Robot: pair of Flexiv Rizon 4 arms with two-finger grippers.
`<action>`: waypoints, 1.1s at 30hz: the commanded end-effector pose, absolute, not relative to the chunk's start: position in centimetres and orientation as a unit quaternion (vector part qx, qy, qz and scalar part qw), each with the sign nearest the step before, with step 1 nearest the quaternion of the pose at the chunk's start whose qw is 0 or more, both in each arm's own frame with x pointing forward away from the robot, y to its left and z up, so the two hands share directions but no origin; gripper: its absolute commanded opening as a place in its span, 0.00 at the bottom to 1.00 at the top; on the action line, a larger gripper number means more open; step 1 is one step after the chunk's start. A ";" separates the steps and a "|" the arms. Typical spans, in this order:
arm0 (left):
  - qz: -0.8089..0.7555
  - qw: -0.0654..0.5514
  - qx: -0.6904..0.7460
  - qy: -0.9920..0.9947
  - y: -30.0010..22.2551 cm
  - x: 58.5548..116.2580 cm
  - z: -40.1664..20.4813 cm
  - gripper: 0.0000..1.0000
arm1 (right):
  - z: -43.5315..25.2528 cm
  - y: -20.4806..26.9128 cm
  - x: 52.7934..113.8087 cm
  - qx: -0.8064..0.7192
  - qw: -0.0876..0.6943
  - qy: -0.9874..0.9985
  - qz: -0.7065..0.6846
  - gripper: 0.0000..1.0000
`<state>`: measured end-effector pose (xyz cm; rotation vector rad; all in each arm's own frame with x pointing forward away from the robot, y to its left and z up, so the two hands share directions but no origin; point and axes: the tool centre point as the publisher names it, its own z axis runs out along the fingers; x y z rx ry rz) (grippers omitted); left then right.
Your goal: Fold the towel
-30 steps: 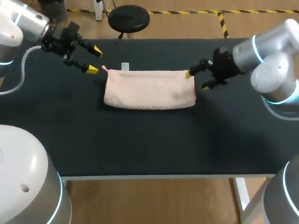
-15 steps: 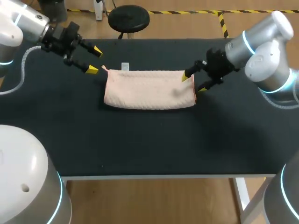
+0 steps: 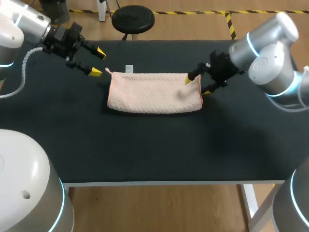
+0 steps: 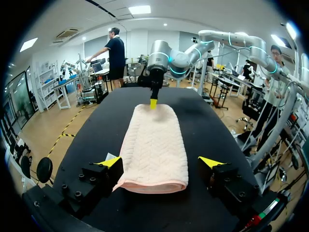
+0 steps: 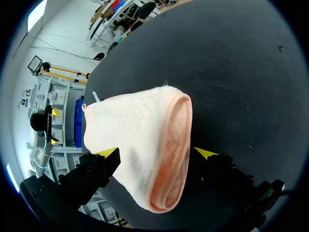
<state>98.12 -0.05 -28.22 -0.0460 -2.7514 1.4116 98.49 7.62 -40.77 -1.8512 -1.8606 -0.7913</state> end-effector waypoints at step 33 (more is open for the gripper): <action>0.457 0.023 -0.015 -0.889 -0.1 98.1 -28.3 1.00 | -41.8 9.7 98.3 -0.651 0.202 -0.674 -0.285 0.98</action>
